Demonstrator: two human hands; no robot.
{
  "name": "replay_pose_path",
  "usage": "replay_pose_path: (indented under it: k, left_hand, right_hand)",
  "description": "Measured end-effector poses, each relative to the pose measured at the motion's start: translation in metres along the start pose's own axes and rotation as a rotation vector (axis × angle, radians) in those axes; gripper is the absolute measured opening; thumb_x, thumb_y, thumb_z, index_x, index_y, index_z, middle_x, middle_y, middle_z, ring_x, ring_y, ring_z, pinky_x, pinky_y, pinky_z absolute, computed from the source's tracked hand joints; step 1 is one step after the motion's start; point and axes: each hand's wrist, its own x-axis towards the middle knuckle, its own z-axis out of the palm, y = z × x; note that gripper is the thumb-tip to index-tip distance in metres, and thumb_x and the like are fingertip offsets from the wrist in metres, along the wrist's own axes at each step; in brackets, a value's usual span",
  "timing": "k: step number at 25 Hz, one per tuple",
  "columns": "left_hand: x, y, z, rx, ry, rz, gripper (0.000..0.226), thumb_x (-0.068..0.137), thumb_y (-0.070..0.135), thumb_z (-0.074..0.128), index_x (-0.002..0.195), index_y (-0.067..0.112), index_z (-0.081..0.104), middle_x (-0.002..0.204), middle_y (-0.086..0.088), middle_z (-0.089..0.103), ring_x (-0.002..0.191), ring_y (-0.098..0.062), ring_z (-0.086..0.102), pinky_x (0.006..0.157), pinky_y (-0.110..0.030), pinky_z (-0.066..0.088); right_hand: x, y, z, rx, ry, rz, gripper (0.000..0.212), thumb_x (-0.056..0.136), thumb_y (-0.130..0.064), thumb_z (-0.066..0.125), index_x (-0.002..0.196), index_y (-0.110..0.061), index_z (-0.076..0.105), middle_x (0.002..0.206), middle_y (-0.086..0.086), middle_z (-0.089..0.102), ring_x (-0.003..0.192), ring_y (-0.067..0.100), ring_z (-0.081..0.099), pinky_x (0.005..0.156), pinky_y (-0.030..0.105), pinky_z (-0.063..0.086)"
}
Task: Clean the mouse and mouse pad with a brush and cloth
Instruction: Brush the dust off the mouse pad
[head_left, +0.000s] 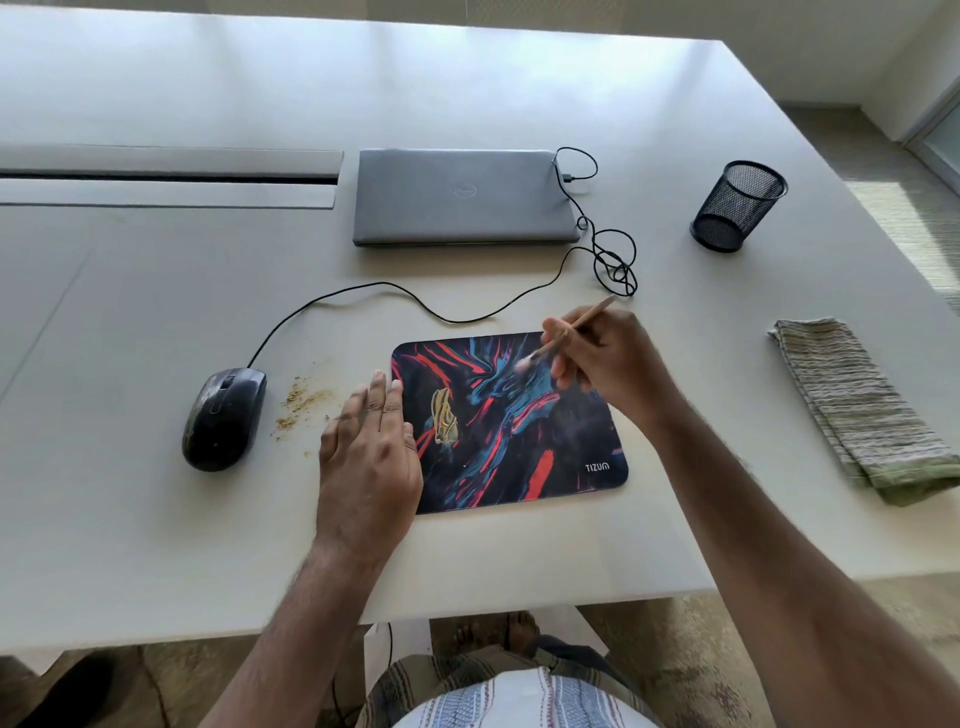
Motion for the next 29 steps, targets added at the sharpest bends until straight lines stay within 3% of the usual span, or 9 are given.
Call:
replay_pose_path:
  k: [3, 7, 8, 12, 16, 17, 20, 25, 29]
  left_hand:
    - [0.0, 0.0, 0.001, 0.003, 0.007, 0.002, 0.056, 0.103, 0.029, 0.033, 0.156, 0.011, 0.041, 0.162, -0.009, 0.041, 0.149, -0.026, 0.037, 0.117, -0.044, 0.03]
    - [0.0, 0.001, 0.002, 0.013, 0.013, 0.002, 0.056, 0.103, 0.029, 0.033, 0.155, 0.012, 0.042, 0.161, -0.009, 0.042, 0.148, -0.026, 0.038, 0.116, -0.043, 0.029]
    - [0.0, 0.001, 0.002, 0.012, 0.015, 0.002, 0.056, 0.103, 0.029, 0.033, 0.155, 0.012, 0.042, 0.161, -0.009, 0.042, 0.148, -0.026, 0.038, 0.117, -0.043, 0.029]
    - [0.001, 0.0, 0.002, 0.004, 0.017, -0.001, 0.056, 0.103, 0.029, 0.034, 0.155, 0.011, 0.043, 0.161, -0.009, 0.042, 0.148, -0.027, 0.038, 0.116, -0.044, 0.031]
    - [0.001, 0.002, 0.001, -0.003, 0.031, 0.001, 0.055, 0.102, 0.028, 0.035, 0.154, 0.011, 0.044, 0.16, -0.009, 0.043, 0.147, -0.027, 0.04, 0.116, -0.044, 0.031]
    - [0.001, 0.002, 0.0, -0.002, 0.037, 0.0, 0.055, 0.102, 0.028, 0.035, 0.154, 0.011, 0.045, 0.16, -0.009, 0.044, 0.147, -0.027, 0.04, 0.115, -0.044, 0.031]
    - [0.0, 0.001, 0.001, -0.002, 0.036, 0.005, 0.055, 0.102, 0.028, 0.035, 0.154, 0.011, 0.044, 0.16, -0.009, 0.043, 0.147, -0.027, 0.04, 0.116, -0.044, 0.031]
    - [0.0, 0.001, 0.002, 0.015, 0.04, 0.007, 0.055, 0.102, 0.027, 0.036, 0.153, 0.011, 0.045, 0.16, -0.009, 0.043, 0.146, -0.027, 0.041, 0.115, -0.043, 0.031]
    - [0.001, 0.0, 0.002, 0.015, 0.022, 0.007, 0.055, 0.103, 0.028, 0.033, 0.155, 0.011, 0.043, 0.162, -0.009, 0.041, 0.148, -0.026, 0.038, 0.117, -0.043, 0.028]
  right_hand:
    - [-0.005, -0.007, 0.006, 0.056, -0.349, 0.05, 0.027, 0.105, -0.018, 0.064, 0.091, 0.004, 0.071, 0.065, 0.016, 0.071, 0.046, 0.019, 0.064, 0.041, 0.025, 0.046]
    - [0.015, 0.002, -0.001, -0.033, 0.015, 0.02, 0.019, 0.103, -0.018, 0.067, 0.088, -0.008, 0.071, 0.067, 0.009, 0.074, 0.051, 0.021, 0.067, 0.046, 0.029, 0.047]
    - [0.015, 0.0, -0.001, -0.04, 0.024, -0.006, 0.019, 0.103, -0.018, 0.066, 0.087, -0.009, 0.071, 0.066, 0.008, 0.074, 0.051, 0.02, 0.067, 0.045, 0.029, 0.047]
    - [0.01, -0.011, 0.012, -0.041, -0.319, 0.008, 0.022, 0.105, -0.011, 0.062, 0.087, -0.001, 0.07, 0.065, 0.01, 0.073, 0.05, 0.021, 0.066, 0.041, 0.025, 0.046]
    - [0.023, -0.004, 0.011, -0.086, 0.016, -0.027, 0.022, 0.105, -0.015, 0.062, 0.084, -0.011, 0.07, 0.066, 0.006, 0.075, 0.052, 0.02, 0.07, 0.045, 0.025, 0.046]
    - [0.023, -0.007, 0.013, -0.067, 0.0, -0.051, 0.023, 0.106, -0.015, 0.061, 0.085, -0.011, 0.07, 0.066, 0.007, 0.075, 0.053, 0.021, 0.07, 0.045, 0.025, 0.047]
    - [0.018, -0.012, 0.026, 0.073, -0.286, -0.022, 0.02, 0.106, -0.007, 0.061, 0.091, 0.004, 0.069, 0.069, 0.015, 0.074, 0.055, 0.026, 0.069, 0.042, 0.024, 0.047]
    - [0.028, -0.008, 0.028, -0.024, -0.06, -0.064, 0.013, 0.105, -0.017, 0.064, 0.097, -0.009, 0.07, 0.074, 0.009, 0.076, 0.062, 0.025, 0.073, 0.048, 0.016, 0.045]
    - [0.025, -0.012, 0.038, 0.076, -0.225, -0.018, 0.014, 0.106, -0.017, 0.063, 0.094, -0.013, 0.069, 0.075, 0.009, 0.077, 0.064, 0.029, 0.075, 0.044, 0.023, 0.045]
